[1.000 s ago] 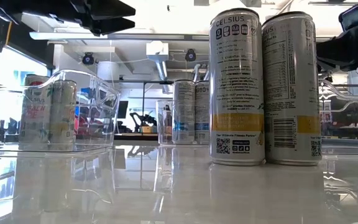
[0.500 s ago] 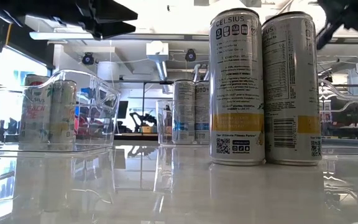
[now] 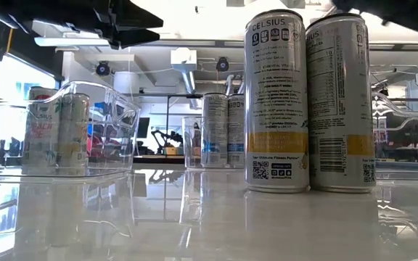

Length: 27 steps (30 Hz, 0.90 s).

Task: Sort soda cans
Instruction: Put the center white-yellow soda can into the bottom right transparent bin

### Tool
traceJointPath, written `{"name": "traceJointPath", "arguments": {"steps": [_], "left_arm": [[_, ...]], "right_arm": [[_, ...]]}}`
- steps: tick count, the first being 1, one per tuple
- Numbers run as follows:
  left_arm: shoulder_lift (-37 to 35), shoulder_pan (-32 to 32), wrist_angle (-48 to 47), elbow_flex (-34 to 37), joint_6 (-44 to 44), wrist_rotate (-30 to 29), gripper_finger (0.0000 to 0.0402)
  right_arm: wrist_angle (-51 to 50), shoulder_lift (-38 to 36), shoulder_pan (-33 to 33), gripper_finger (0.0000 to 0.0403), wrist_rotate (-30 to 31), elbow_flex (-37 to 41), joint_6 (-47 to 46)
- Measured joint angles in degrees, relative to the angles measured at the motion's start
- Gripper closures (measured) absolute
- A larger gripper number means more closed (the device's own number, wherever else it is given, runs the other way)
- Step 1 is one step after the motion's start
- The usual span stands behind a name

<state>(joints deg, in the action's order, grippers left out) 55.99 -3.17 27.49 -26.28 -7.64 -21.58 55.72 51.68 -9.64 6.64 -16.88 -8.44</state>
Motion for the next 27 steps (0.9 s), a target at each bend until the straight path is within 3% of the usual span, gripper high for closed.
{"name": "traceJointPath", "arguments": {"steps": [5, 9, 13, 16, 20, 23, 27], "left_arm": [[0.00, 0.16, -0.85, 0.00, 1.09, -0.01, 0.0071], [0.00, -0.38, -1.82, -0.02, 3.39, -0.02, 0.0071], [0.00, -0.91, -2.33, -0.02, 3.50, 0.01, 0.0071], [0.00, -0.93, -1.76, -0.02, 3.04, 0.00, 0.0071], [0.00, -0.86, -1.62, -0.02, 2.98, -0.01, 0.0071], [0.00, -0.86, -1.82, -0.02, 2.93, 0.00, 0.0071], [0.00, -0.86, -1.90, -0.02, 2.92, 0.00, 0.0071]], "right_arm": [[-28.71, 6.41, 0.76, 0.0345, -2.17, -16.00, -0.53], [-54.82, 11.70, 0.78, 0.0268, -2.17, -30.66, 0.33], [-74.50, 17.92, 0.78, 0.0181, -2.62, -44.10, 2.45], [-83.14, 23.03, 0.47, 0.0121, -4.49, -51.88, 2.71], [-85.86, 30.35, -1.55, 0.0068, -10.34, -59.00, 5.82], [-87.83, 36.02, -3.16, 0.0053, -14.80, -64.26, 7.65], [-95.79, 42.70, -4.86, 0.0050, -15.69, -71.09, 11.52]]}}
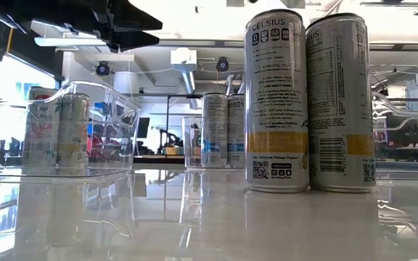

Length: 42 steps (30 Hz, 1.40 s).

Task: Sort soda cans
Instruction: Put the center white-yellow soda can into the bottom right transparent bin

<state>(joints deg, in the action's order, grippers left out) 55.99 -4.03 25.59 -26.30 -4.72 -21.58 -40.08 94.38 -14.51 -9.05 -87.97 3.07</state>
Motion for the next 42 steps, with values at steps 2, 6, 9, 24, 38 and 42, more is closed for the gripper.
{"name": "traceJointPath", "arguments": {"steps": [2, 6, 9, 24, 38, 42], "left_arm": [[0.00, 0.00, -0.27, 0.00, 0.01, 0.00, 0.0071], [0.00, 0.00, -1.11, 0.00, 0.09, 0.00, 0.0071], [0.00, 0.00, -2.32, 0.00, 0.57, 0.00, 0.0071], [0.00, -0.20, -3.43, 0.00, 2.57, 0.00, 0.0071], [0.00, -0.20, -3.48, -0.02, 2.59, 0.00, 0.0071], [0.00, -0.19, -3.48, 0.00, 2.59, 0.00, 0.0071]], "right_arm": [[-3.58, 2.84, -0.75, 0.0050, 0.00, -2.48, 1.00], [-9.95, 7.27, -1.83, 0.0050, -0.08, -5.77, 2.99], [-12.95, 9.34, -1.82, 0.0050, -0.19, -6.83, 4.77], [-13.92, 13.80, -4.18, 0.0081, 3.50, -6.84, 8.80], [-13.41, 14.18, -5.08, 0.0163, 9.77, -10.54, 5.87], [-13.69, 13.09, -5.13, 0.0163, 13.00, -15.41, 6.66]]}}
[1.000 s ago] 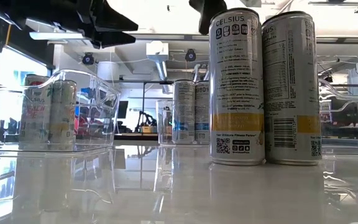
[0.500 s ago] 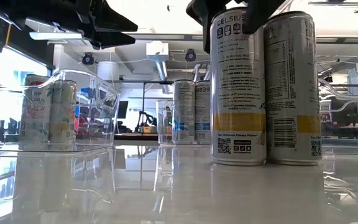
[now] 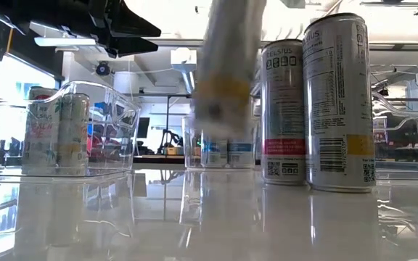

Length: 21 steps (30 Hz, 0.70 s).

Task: Sort soda cans
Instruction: Put the center white-yellow soda can into the bottom right transparent bin

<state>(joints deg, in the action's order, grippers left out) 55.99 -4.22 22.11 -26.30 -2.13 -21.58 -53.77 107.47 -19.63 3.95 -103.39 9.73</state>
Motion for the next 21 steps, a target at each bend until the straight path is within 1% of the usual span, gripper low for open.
{"name": "traceJointPath", "arguments": {"steps": [2, 6, 9, 11, 13, 15, 17, 19, 21], "left_arm": [[0.00, -0.01, -0.03, -0.02, 0.00, 0.00, 0.0071], [0.00, -0.01, -0.04, -0.02, 0.00, 0.00, 0.0071], [0.00, -0.01, -0.04, -0.02, -0.02, 0.00, 0.0071], [0.00, 0.00, -0.04, -0.02, -0.29, 0.00, 0.0071], [0.00, 0.02, -0.02, -0.02, -0.48, 0.00, 0.0071], [0.00, 0.02, 0.00, -0.02, -0.48, 0.00, 0.0071], [0.00, 0.02, 0.02, -0.02, -0.48, 0.00, 0.0071], [0.00, 0.02, 0.02, -0.02, -0.49, -0.01, 0.0071], [0.00, 0.02, 0.02, -0.02, -0.54, -0.01, 0.0071]], "right_arm": [[-0.98, -1.22, 0.38, 0.0163, 1.42, -2.05, 0.63], [-4.42, -6.58, 1.65, 0.0163, 8.37, -3.37, 0.25], [-8.29, -11.24, 3.31, 0.0163, 14.27, -3.40, -2.62], [-12.43, -14.20, 4.55, 0.0163, 18.18, -3.40, -5.82], [-17.55, -17.30, 5.88, 0.0163, 20.68, -3.40, -10.12], [-23.46, -20.17, 7.36, 0.0163, 22.04, -3.40, -15.23], [-29.58, -22.41, 8.85, 0.0163, 22.10, -3.42, -20.48], [-34.88, -24.12, 10.17, 0.0163, 21.56, -3.42, -25.37], [-36.71, -26.15, 11.15, 0.0163, 19.12, -2.41, -27.96]]}}
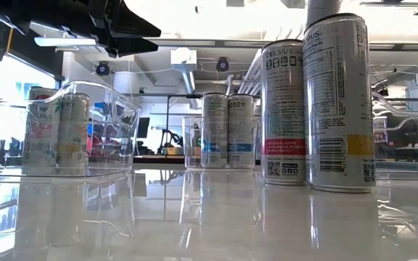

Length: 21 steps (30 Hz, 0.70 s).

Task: Sort soda cans
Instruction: Put the center white-yellow soda can into the bottom right transparent bin

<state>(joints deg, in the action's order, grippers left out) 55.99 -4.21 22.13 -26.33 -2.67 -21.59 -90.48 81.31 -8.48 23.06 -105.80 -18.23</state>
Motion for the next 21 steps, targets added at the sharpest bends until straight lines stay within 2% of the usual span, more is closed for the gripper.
{"name": "traceJointPath", "arguments": {"steps": [4, 8, 11, 16, 21], "left_arm": [[0.00, 0.00, -0.02, 0.00, -0.14, 0.01, 0.0071], [0.00, -0.02, -0.17, 0.00, -0.11, 0.01, 0.0071], [0.00, -0.02, -0.09, 0.00, -0.11, 0.01, 0.0071], [0.00, -0.02, 0.33, 0.00, -0.44, 0.01, 0.0071], [0.01, -0.02, 0.48, 0.00, -0.46, 0.01, 0.0071]], "right_arm": [[5.83, -5.73, 1.09, 0.0163, -6.38, 7.96, -1.48], [6.45, -10.02, 2.28, 0.0163, -7.19, 20.28, -3.99], [16.46, -12.36, 3.45, 0.0163, -10.21, 28.30, -3.94], [25.64, -11.19, 5.54, 0.0163, -14.39, 36.10, -0.93], [25.69, -7.02, 7.45, 0.0163, -14.18, 37.81, 1.70]]}}
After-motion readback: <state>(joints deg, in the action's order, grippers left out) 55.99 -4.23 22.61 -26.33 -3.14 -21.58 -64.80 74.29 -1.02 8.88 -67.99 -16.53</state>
